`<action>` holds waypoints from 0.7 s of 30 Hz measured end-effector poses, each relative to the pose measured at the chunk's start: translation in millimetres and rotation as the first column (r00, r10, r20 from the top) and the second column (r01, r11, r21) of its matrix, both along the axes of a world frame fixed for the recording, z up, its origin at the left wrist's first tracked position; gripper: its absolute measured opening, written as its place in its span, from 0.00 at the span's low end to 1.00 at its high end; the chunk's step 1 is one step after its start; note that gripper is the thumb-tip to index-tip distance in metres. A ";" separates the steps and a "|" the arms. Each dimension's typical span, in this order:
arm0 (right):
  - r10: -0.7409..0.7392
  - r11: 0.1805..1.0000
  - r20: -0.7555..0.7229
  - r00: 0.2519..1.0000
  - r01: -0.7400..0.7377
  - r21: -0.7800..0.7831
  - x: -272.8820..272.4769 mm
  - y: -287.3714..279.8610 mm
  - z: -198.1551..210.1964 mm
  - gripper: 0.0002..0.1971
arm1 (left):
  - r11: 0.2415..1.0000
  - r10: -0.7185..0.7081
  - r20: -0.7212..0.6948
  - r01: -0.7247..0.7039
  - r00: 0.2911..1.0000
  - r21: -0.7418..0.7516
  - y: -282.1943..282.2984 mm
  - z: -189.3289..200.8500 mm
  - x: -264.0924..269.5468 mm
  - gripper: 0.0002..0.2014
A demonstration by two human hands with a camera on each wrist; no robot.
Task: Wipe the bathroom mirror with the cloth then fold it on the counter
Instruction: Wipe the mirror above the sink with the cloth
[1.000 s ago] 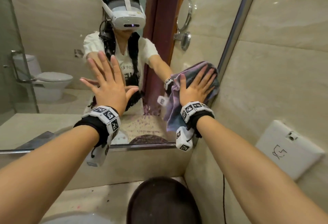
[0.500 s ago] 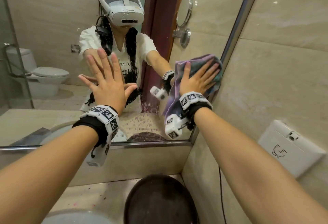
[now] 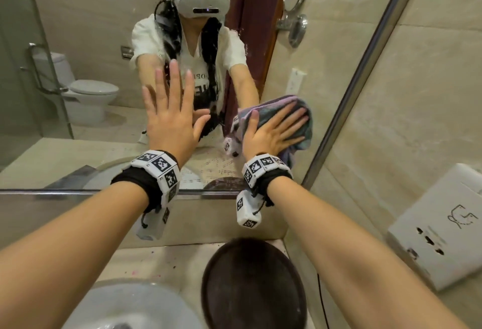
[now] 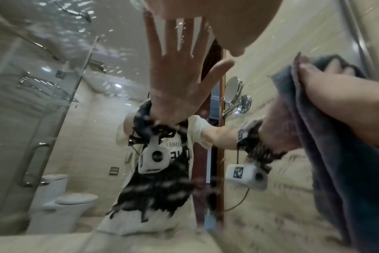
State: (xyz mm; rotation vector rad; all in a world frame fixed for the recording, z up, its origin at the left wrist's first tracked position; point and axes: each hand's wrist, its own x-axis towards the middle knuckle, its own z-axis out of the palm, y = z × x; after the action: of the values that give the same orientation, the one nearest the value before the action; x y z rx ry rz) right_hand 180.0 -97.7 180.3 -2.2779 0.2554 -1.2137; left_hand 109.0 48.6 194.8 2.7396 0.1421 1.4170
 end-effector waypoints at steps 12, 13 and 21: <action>0.410 0.526 -0.043 0.911 -0.275 -0.805 -10.1 6.3 -49.9 0.37 | 0.999 0.019 -0.077 -0.016 0.997 0.039 29.9 -66.8 -20.2 0.35; 0.412 0.561 -0.040 0.910 -0.288 -0.776 -6.6 -5.7 -43.8 0.38 | 0.999 0.014 -0.070 -0.010 0.997 0.049 25.2 -66.8 -19.0 0.35; 0.015 0.995 -0.111 0.994 -0.026 -0.097 0.3 -75.1 -76.5 0.47 | 0.984 -0.092 -0.055 0.099 0.994 0.151 -11.1 -85.2 -12.5 0.34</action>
State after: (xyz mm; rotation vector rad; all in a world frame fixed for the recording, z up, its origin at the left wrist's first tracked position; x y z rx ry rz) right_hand 180.4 -172.8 103.8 -2.4302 0.2169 -1.1146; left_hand 96.5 37.5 109.5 2.8591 -0.0994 1.3938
